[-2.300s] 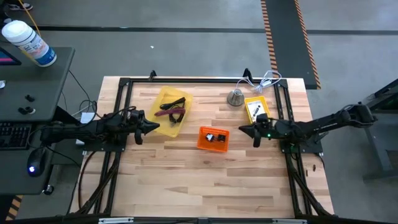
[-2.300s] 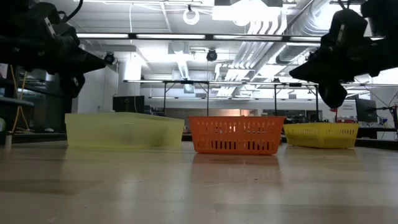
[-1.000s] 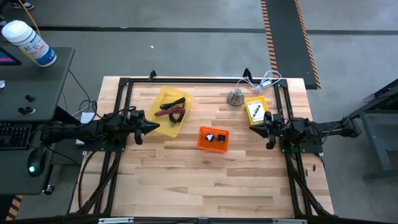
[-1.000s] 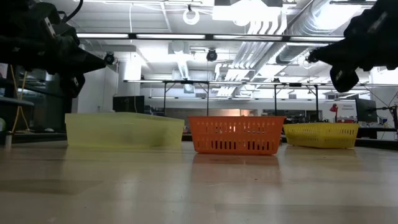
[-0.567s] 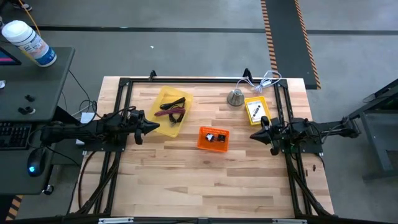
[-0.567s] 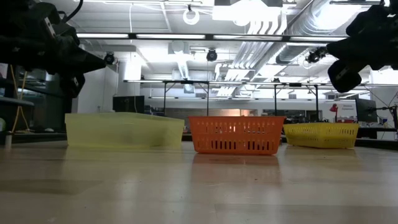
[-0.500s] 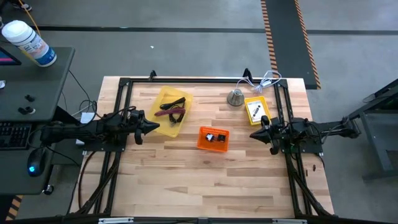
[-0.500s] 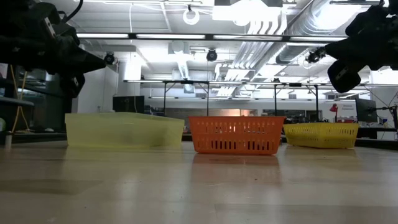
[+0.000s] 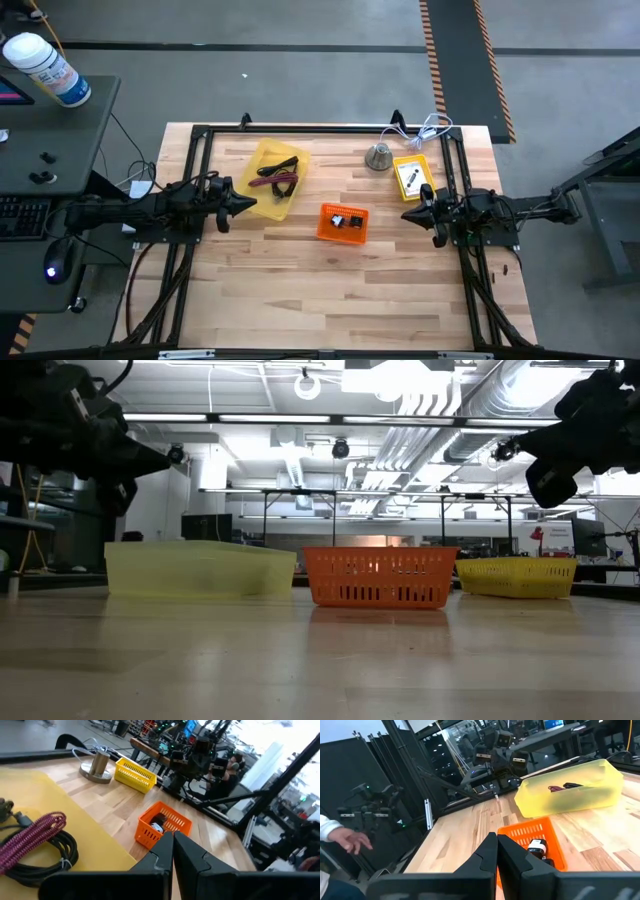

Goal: Pick and place items into bin
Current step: Return to Home Position

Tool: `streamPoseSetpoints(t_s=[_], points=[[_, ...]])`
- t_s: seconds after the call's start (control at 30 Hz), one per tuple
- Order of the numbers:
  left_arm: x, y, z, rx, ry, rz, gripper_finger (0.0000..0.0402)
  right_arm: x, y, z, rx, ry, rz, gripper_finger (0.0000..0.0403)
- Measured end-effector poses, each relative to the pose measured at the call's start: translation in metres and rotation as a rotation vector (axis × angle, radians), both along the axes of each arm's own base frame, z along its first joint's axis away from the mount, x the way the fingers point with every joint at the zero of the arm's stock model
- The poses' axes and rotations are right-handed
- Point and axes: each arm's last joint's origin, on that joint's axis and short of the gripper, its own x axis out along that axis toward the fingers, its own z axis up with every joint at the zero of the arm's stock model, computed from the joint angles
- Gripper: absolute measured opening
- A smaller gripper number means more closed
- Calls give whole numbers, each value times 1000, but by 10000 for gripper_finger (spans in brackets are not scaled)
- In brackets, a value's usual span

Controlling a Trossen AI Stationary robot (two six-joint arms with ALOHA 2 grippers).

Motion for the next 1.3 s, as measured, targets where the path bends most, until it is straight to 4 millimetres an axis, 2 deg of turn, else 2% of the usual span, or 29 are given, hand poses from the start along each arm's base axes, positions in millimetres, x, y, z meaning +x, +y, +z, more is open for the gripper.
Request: streamPoseSetpoints(t_s=[0.4, 0.53, 0.73, 1.3], points=[[0, 0, 0, 54, 13, -20, 1, 0, 0, 0, 0, 1, 1, 0], [0, 0, 2, 145, 10, -26, 1, 0, 0, 0, 0, 1, 1, 0], [1, -6, 12, 332, -86, -221, 1, 0, 0, 0, 0, 1, 2, 0], [1, -6, 10, 329, -65, -234, 1, 0, 0, 0, 0, 1, 2, 3]])
